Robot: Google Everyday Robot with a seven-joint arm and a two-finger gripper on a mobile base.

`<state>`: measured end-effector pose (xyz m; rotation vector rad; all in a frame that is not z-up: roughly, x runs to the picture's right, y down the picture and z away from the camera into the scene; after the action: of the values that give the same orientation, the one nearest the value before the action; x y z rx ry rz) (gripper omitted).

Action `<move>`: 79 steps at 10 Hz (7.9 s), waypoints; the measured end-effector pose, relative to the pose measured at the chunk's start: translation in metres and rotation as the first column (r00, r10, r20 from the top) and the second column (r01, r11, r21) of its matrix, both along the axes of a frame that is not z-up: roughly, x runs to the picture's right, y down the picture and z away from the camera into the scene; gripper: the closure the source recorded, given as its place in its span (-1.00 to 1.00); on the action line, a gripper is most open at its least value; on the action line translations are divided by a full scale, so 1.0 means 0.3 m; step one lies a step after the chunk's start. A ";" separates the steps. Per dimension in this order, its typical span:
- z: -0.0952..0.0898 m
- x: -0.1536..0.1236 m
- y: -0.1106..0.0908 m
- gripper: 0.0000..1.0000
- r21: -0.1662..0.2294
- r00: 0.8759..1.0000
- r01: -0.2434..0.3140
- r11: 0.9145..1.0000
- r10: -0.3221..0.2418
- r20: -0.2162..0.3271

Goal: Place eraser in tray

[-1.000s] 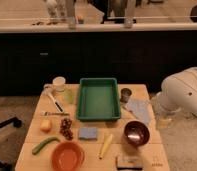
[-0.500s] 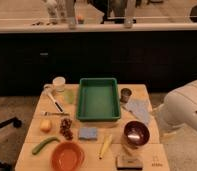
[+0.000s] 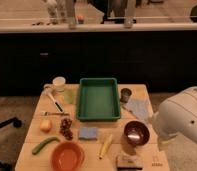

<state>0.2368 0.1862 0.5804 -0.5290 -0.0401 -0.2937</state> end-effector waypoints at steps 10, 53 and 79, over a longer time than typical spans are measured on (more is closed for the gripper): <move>-0.029 -0.080 0.038 -0.60 0.009 0.994 0.103 0.995 -0.103 0.046; 0.205 -0.390 0.466 -0.60 -0.324 0.963 0.171 0.930 -0.087 0.257; 0.346 -0.400 0.588 -0.60 -0.253 0.988 -0.062 0.965 0.096 0.122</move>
<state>0.1168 0.3627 0.6843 -0.7547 -0.2305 -0.2467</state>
